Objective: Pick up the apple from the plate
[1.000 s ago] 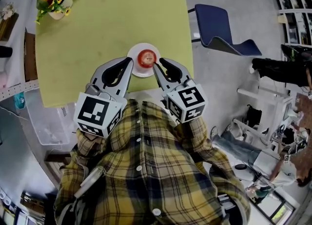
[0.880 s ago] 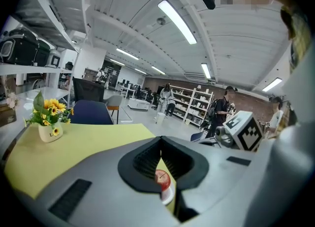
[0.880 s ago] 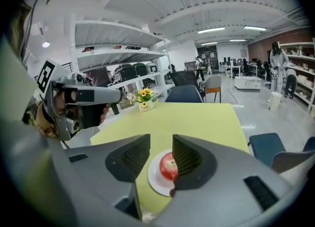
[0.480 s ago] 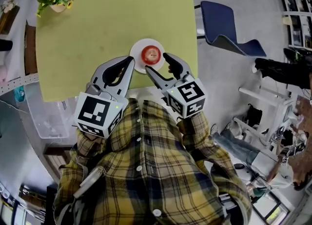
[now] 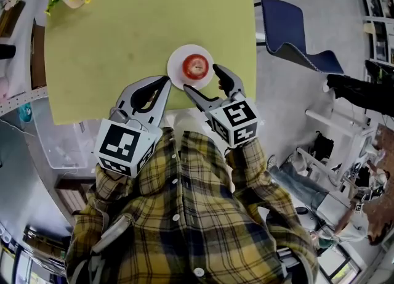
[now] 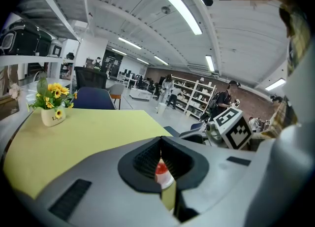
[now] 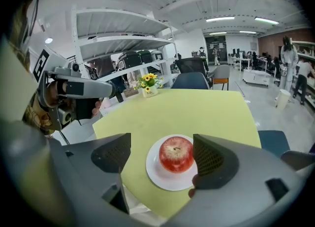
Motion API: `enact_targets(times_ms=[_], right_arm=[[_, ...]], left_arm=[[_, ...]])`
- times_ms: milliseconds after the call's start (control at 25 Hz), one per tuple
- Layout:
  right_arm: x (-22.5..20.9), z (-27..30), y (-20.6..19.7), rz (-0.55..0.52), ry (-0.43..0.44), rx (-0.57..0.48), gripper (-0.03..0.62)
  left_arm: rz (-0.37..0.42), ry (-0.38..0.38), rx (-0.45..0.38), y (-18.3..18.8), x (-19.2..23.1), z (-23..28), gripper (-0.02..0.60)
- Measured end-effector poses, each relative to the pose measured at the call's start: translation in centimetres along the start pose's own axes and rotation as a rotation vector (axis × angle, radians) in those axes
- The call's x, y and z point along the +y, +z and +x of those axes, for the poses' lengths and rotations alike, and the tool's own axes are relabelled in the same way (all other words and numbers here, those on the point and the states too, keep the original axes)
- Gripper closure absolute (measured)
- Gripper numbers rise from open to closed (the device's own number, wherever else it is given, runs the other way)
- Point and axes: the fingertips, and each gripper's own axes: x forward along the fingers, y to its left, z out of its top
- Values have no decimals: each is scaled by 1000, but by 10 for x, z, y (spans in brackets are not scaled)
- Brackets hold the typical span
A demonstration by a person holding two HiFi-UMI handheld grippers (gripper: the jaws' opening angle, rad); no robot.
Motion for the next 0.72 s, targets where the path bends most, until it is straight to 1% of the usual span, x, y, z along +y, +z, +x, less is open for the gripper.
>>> enact_targets(times_ms=[240, 520, 720], right_arm=[[-6, 18, -20, 0, -6, 40, 217], [-20, 37, -39, 8, -29, 61, 217], [-26, 51, -48, 7, -36, 71, 217]], left_arm=[[-32, 21, 64, -31, 11, -1, 574], [-56, 53, 107, -55, 28, 2, 573], [-78, 49, 136, -72, 33, 8, 574]])
